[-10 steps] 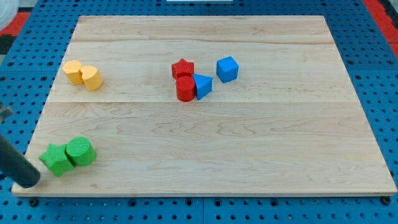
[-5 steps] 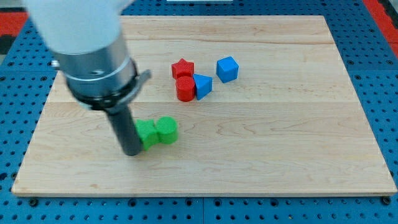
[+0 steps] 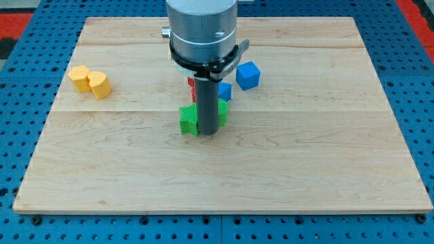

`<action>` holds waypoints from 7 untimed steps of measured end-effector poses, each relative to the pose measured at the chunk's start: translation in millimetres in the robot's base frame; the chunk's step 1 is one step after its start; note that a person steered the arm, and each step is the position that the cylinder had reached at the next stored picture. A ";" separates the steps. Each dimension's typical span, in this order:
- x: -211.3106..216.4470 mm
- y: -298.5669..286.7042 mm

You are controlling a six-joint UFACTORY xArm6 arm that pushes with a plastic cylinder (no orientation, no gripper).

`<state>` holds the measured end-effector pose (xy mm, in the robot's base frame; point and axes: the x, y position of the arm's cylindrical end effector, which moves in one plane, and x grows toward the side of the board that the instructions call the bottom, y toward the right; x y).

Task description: Push the green blocks to the bottom of the blue blocks

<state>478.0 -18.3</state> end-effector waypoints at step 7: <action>-12.4 -72.4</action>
